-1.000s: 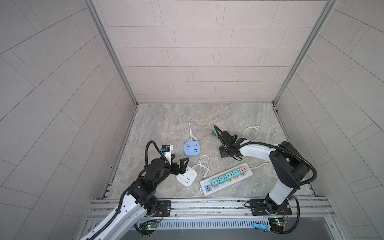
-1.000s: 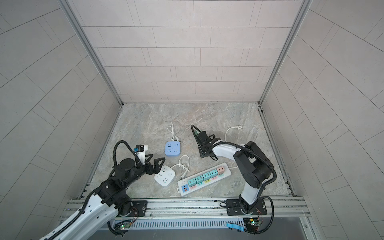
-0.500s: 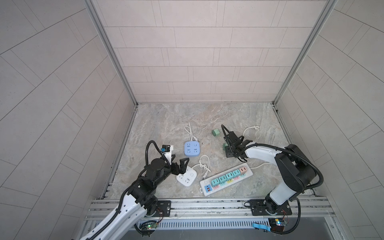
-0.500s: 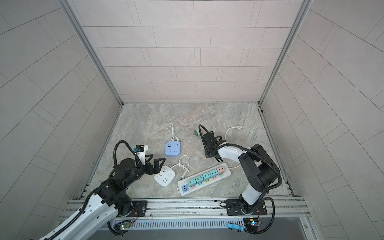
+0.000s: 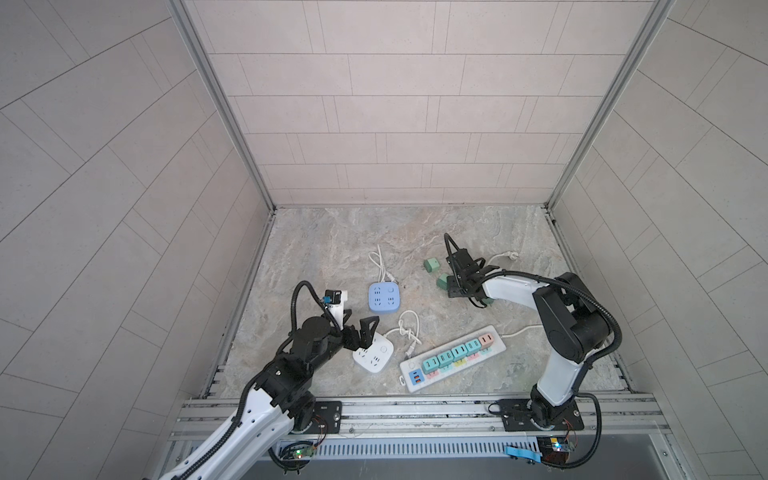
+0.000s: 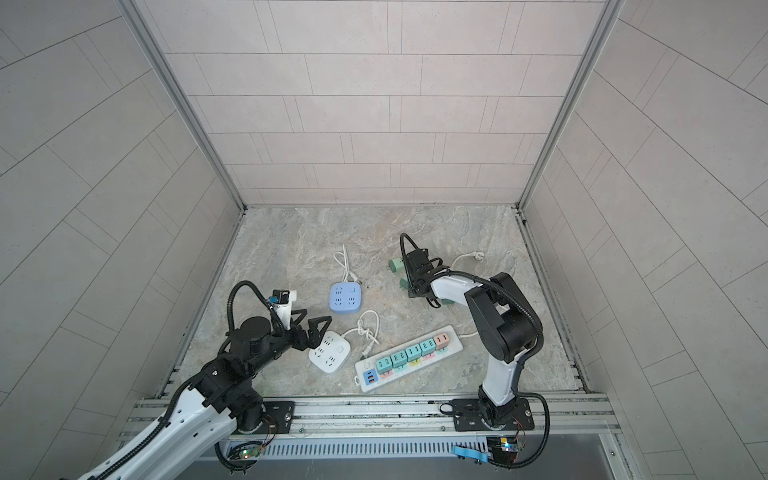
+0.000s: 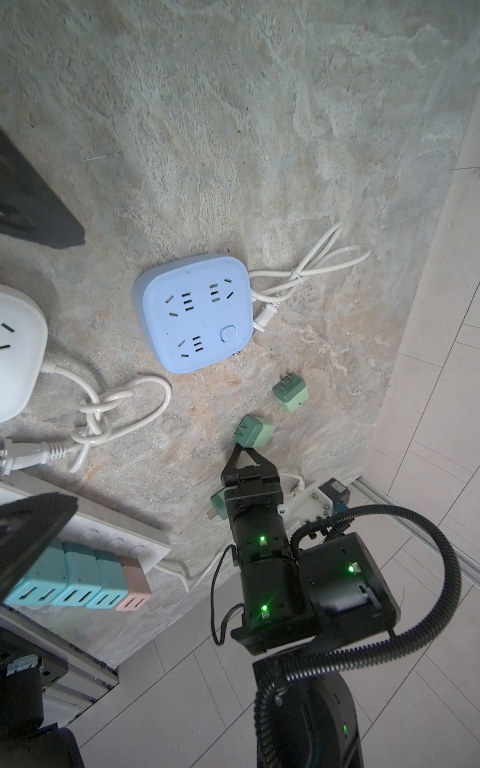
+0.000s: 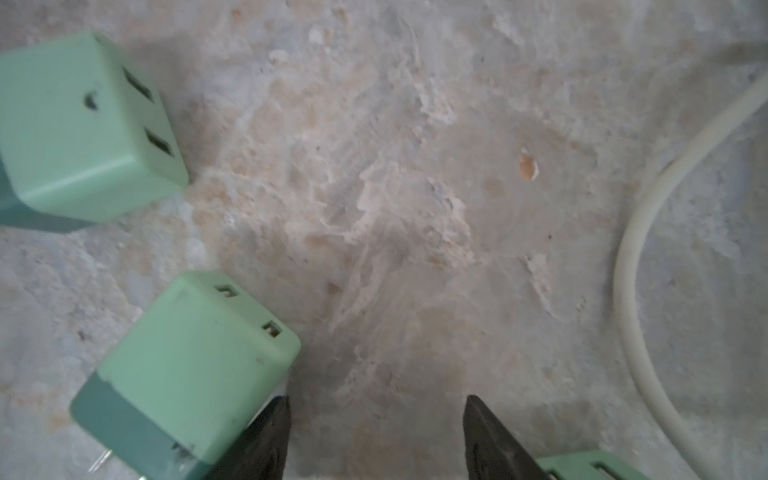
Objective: Insert the plug
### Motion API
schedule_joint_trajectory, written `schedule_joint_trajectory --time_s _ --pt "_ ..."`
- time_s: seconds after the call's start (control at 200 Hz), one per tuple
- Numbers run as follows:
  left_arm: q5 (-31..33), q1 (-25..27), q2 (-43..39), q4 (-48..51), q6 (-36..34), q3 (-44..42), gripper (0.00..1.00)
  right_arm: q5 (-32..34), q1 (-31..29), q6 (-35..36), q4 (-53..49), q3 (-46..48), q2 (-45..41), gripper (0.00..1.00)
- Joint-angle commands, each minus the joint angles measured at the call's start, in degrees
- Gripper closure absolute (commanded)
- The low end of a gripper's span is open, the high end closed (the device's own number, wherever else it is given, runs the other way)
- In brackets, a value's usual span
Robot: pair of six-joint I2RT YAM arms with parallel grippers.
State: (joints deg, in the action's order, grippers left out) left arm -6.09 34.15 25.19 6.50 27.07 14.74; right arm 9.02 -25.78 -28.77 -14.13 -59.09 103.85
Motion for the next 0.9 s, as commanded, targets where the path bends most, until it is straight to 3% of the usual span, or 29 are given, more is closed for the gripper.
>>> schedule_joint_trajectory --time_s 0.0,0.205,0.465,0.896 --pt "-0.1 -0.2 0.0 -1.7 0.3 -0.2 0.0 -0.1 1.0 -1.0 -2.4 -1.9 2.5 0.32" --pt "0.0 -0.2 0.1 -1.9 0.2 -0.1 0.0 -1.5 0.4 -2.8 -1.4 -1.5 -2.7 0.32" --pt "-0.3 -0.2 0.2 -2.5 -0.2 -0.4 0.0 -1.3 -3.3 -7.3 2.5 0.9 -10.2 0.23" --pt "-1.6 -0.2 -0.1 -3.1 -0.6 -0.6 0.0 2.5 -5.1 -8.9 -4.3 -11.0 2.6 0.21"
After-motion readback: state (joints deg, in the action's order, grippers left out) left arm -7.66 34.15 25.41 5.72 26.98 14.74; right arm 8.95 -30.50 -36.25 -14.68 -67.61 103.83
